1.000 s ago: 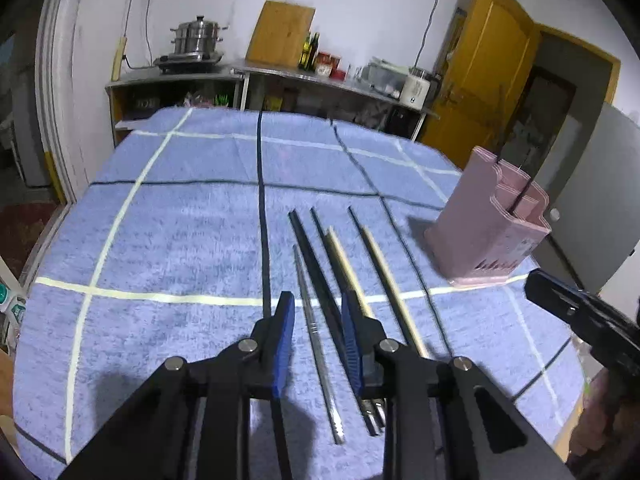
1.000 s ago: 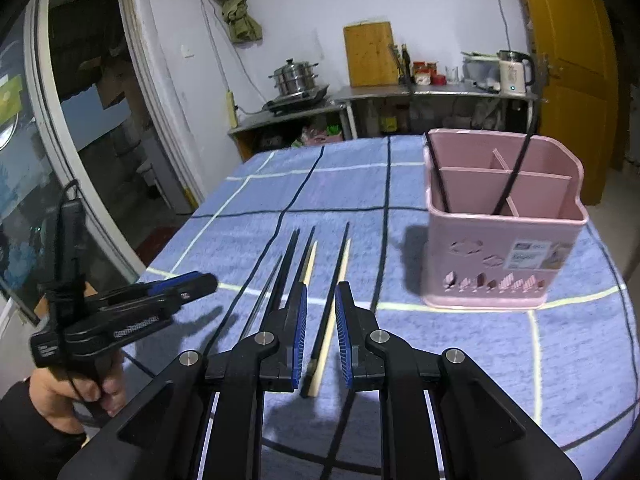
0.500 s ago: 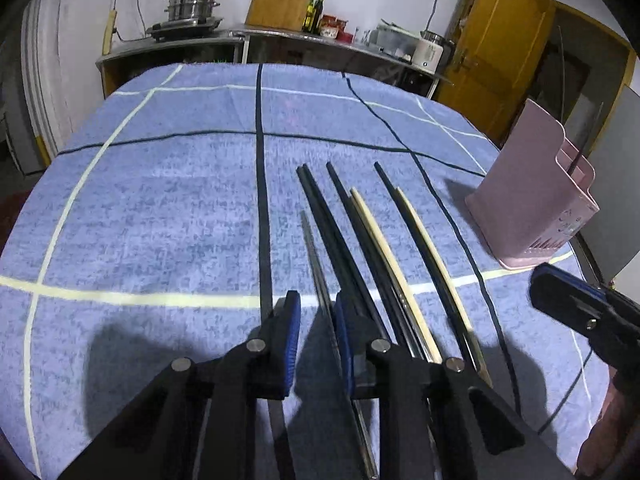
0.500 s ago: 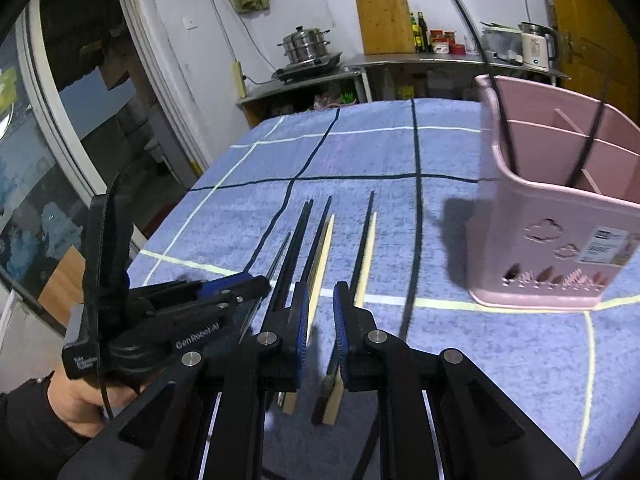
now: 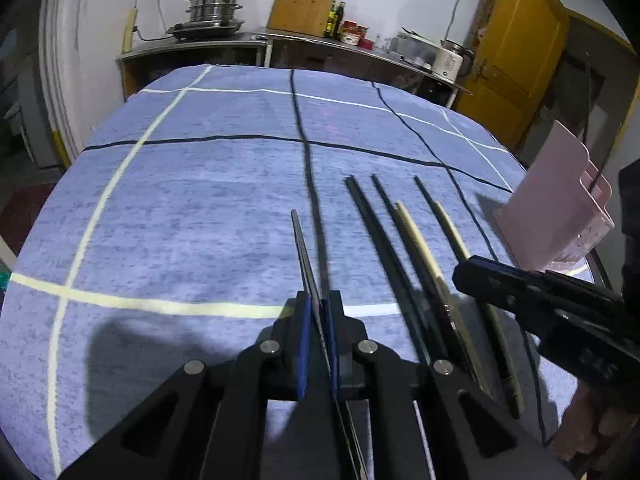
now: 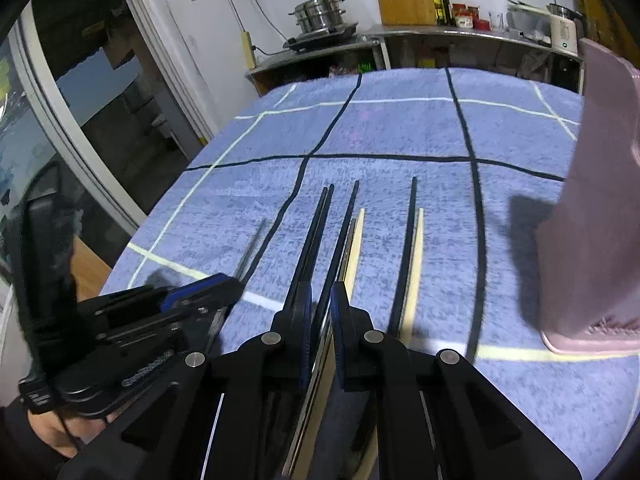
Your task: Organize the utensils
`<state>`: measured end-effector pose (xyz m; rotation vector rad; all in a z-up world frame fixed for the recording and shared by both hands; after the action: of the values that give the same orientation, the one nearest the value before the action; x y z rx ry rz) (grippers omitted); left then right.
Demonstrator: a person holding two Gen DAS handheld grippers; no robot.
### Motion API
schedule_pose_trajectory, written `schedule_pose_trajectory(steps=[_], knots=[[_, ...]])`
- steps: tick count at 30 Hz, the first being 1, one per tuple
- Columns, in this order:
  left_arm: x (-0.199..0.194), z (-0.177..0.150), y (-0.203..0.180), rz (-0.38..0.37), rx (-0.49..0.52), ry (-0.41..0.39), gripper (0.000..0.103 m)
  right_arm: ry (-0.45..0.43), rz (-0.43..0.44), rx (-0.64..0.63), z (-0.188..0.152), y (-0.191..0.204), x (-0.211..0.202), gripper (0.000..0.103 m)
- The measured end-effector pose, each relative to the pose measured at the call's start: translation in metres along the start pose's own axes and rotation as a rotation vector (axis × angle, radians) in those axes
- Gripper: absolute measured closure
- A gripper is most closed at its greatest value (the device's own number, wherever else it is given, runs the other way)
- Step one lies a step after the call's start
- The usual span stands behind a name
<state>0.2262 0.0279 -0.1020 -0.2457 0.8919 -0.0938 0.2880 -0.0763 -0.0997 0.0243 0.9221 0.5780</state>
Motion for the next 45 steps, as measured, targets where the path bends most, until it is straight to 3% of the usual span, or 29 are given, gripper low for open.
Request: schedule_pose_trajectory(steps=[10, 35, 45], knots=[[-0.001, 0.003, 0.010, -0.022, -0.028, 0.010, 0.094, 0.044, 0.011, 0.011, 0.005, -0.007, 0.025, 0.098], [0.016, 0.024, 0.013, -0.004, -0.043, 0.065, 0.094, 0.108, -0.152, -0.016, 0.023, -0.014, 0.040, 0.095], [0.020, 0.028, 0.007, 0.028, 0.008, 0.061, 0.096, 0.117, -0.131, 0.026, 0.030, -0.019, 0.047, 0.097]])
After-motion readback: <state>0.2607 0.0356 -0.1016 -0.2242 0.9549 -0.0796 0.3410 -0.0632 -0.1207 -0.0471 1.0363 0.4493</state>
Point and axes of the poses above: each gripper's, at about its wrist camera, not at the fingertips, and x roughly the way its jaws point, y to its left, z to its top, the point moved 6 cm from there along x, roughly the way its jaws point, and after that the axes turned 3 degrees about -x, right-handed, at the moved point
